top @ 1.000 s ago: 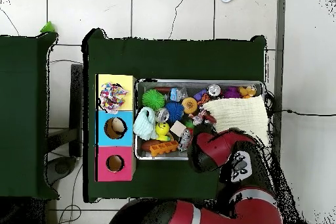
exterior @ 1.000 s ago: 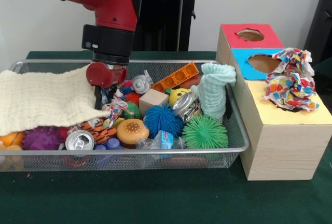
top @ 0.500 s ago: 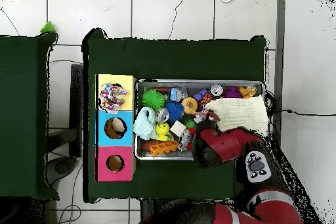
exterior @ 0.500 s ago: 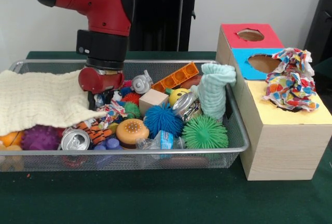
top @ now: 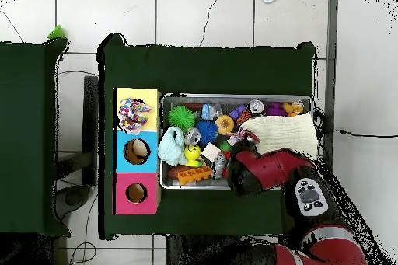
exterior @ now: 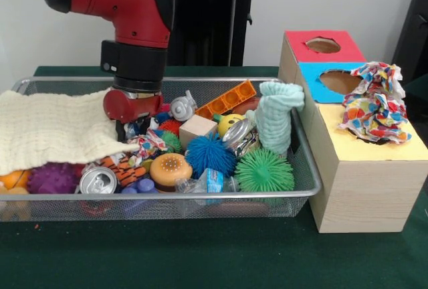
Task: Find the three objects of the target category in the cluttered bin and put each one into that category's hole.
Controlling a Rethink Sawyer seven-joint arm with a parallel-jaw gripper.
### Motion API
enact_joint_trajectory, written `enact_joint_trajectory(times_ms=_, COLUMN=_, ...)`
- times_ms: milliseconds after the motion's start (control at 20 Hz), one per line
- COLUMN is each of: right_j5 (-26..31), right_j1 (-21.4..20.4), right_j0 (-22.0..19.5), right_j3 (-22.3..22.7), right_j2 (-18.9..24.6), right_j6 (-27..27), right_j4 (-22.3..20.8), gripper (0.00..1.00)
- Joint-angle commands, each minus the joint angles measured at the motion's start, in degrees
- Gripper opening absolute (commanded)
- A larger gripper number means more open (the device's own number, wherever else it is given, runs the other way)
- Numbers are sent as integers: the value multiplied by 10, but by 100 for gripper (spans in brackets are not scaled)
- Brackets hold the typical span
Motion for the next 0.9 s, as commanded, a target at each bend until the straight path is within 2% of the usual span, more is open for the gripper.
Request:
enact_joint_trajectory(times_ms=50, right_j5=121, right_j1=54, right_j0=-24, right_j3=59, right_j2=85, right_j6=10, right_j4=18, gripper=100)
enact_joint_trajectory(times_ms=900, right_j5=158, right_j1=45, right_j0=-48, right_j3=93, right_j2=117, right_j6=4, right_j4=50, gripper=100)
